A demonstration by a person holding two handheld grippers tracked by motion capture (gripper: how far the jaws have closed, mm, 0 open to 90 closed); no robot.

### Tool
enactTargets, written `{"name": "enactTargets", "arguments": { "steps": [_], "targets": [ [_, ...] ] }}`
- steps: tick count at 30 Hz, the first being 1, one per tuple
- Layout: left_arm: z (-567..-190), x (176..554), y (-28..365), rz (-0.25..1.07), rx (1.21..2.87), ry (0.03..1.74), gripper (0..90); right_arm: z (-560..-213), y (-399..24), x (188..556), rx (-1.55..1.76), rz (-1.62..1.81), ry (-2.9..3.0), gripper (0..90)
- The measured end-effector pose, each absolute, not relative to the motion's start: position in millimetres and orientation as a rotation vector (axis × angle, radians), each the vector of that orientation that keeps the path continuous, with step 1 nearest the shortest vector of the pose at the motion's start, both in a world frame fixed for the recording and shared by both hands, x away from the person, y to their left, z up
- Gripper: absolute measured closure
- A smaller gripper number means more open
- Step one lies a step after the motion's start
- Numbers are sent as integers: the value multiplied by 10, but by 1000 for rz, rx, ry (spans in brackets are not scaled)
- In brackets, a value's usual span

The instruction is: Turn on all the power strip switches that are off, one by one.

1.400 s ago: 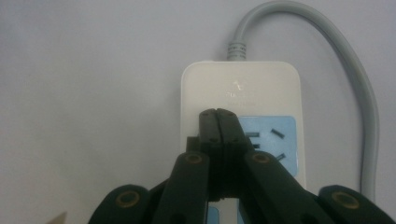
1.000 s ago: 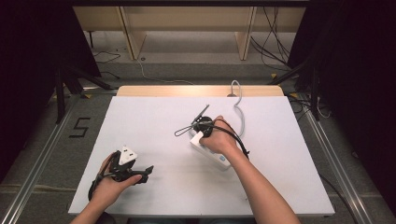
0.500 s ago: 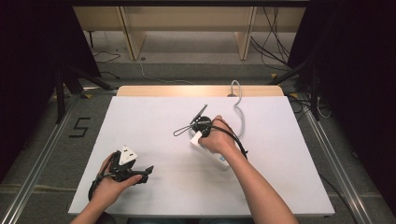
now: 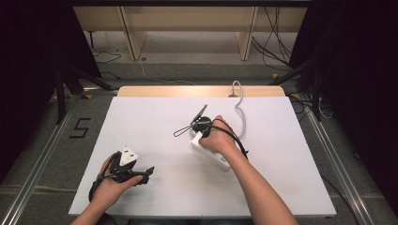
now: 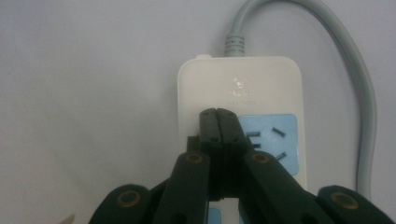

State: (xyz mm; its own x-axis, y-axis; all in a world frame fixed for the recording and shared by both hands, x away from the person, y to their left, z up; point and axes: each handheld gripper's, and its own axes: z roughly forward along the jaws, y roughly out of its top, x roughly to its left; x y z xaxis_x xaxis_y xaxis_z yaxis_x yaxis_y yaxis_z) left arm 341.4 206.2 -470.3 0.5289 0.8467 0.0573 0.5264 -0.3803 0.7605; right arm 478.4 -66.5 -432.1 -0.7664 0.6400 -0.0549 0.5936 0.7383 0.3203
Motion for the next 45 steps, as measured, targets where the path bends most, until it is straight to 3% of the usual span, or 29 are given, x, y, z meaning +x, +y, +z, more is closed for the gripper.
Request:
{"name": "enactTargets", "arguments": {
  "steps": [45],
  "targets": [
    [-4709,3422,2069,584,2066,1112,164,-4235,-742,4776,1005,502,2756,900]
  ]
}}
